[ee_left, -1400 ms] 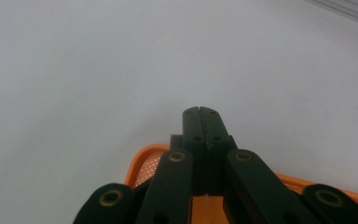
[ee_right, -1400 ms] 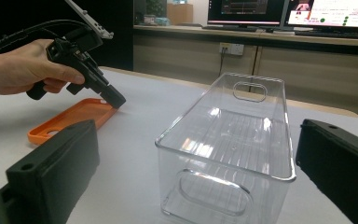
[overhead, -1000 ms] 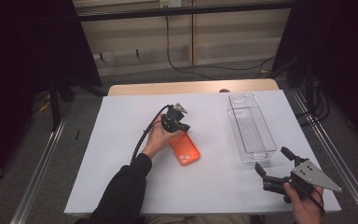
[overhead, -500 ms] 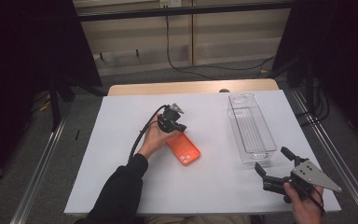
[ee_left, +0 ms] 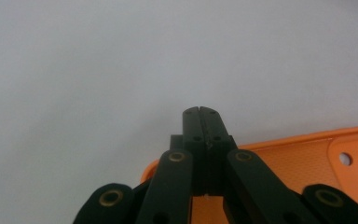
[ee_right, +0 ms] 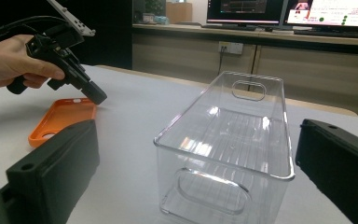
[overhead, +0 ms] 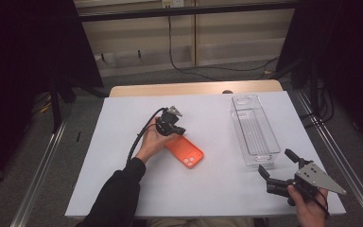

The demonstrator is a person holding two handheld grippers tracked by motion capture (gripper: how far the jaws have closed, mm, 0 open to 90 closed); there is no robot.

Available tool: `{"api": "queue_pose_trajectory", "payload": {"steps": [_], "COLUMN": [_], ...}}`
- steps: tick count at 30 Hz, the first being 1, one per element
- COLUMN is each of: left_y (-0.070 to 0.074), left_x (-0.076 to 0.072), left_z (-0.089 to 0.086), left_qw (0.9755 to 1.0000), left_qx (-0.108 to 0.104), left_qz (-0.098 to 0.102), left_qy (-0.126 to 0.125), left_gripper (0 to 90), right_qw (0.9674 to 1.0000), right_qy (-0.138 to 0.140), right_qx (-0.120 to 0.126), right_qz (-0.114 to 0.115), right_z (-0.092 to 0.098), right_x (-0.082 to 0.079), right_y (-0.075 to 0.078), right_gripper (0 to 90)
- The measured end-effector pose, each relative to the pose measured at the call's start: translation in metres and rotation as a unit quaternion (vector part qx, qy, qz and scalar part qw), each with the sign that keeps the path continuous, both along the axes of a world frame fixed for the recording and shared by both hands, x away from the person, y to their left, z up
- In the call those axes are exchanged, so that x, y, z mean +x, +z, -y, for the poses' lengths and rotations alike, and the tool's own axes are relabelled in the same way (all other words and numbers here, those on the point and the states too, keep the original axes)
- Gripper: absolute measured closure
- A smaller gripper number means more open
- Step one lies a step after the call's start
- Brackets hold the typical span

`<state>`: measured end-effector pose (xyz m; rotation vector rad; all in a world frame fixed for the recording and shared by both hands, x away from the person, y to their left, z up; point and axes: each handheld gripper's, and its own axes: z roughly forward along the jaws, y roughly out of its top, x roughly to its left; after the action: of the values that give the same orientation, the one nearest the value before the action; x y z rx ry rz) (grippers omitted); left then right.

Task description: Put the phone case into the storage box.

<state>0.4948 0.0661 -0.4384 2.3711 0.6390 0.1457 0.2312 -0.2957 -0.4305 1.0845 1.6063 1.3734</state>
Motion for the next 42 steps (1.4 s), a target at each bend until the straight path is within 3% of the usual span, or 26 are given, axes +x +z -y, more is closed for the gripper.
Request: {"api": "queue_pose_trajectory", "payload": {"steps": [12,15,22,24,25,26,31,32,33,38,39,40,42], "left_y": [0.002,0.001,0.004,0.004,0.003,0.004,0.003,0.003,0.004,0.004,0.002,0.004,0.004], "left_x": [-0.005,-0.008,-0.015,-0.016,-0.018,-0.017,-0.019,-0.021,-0.02,-0.023,-0.025,-0.024,-0.025], "left_z": [-0.008,-0.009,-0.012,-0.013,-0.013,-0.015,-0.018,-0.017,-0.019,-0.022,-0.022,-0.024,-0.025], "left_qw": [0.9999,0.9999,0.9994,0.9994,0.9998,0.9994,0.9995,0.9998,0.9992,0.9993,0.9998,0.9993,0.9993], "left_qx": [0.013,0.007,0.028,0.026,0.016,0.028,0.024,0.015,0.028,0.025,0.011,0.025,0.023], "left_qz": [0.005,0.007,0.017,0.016,0.014,0.016,0.016,0.014,0.016,0.016,0.012,0.016,0.016], "left_qy": [-0.009,-0.004,-0.013,-0.015,-0.004,-0.015,-0.016,-0.009,-0.022,-0.022,-0.009,-0.023,-0.023], "left_gripper": [90.0,90.0,90.0,90.0,90.0,90.0,90.0,90.0,90.0,90.0,90.0,90.0,90.0], "right_qw": [1.0,1.0,1.0,1.0,1.0,1.0,1.0,1.0,1.0,1.0,1.0,1.0,1.0], "right_qy": [0.001,0.001,0.001,0.002,0.002,0.001,0.001,0.002,0.001,0.002,0.001,0.001,0.001], "right_qx": [-0.002,-0.003,-0.001,-0.002,-0.002,-0.001,-0.002,-0.001,-0.001,-0.001,-0.001,-0.001,-0.001], "right_qz": [0.001,0.0,-0.001,-0.001,-0.001,0.0,0.0,0.0,-0.001,0.0,0.0,0.0,0.0], "right_z": [0.0,0.0,0.0,0.0,0.0,-0.001,0.0,0.0,0.0,0.0,-0.001,-0.001,0.0], "right_x": [0.0,0.0,0.0,0.0,0.0,0.0,0.0,0.0,0.0,0.0,0.0,0.0,0.0], "right_y": [0.0,0.0,0.0,0.0,0.0,0.0,0.0,0.0,0.0,0.0,0.0,0.0,0.0], "right_gripper": [0.0,0.0,0.0,0.0,0.0,0.0,0.0,0.0,0.0,0.0,0.0,0.0,0.0]}}
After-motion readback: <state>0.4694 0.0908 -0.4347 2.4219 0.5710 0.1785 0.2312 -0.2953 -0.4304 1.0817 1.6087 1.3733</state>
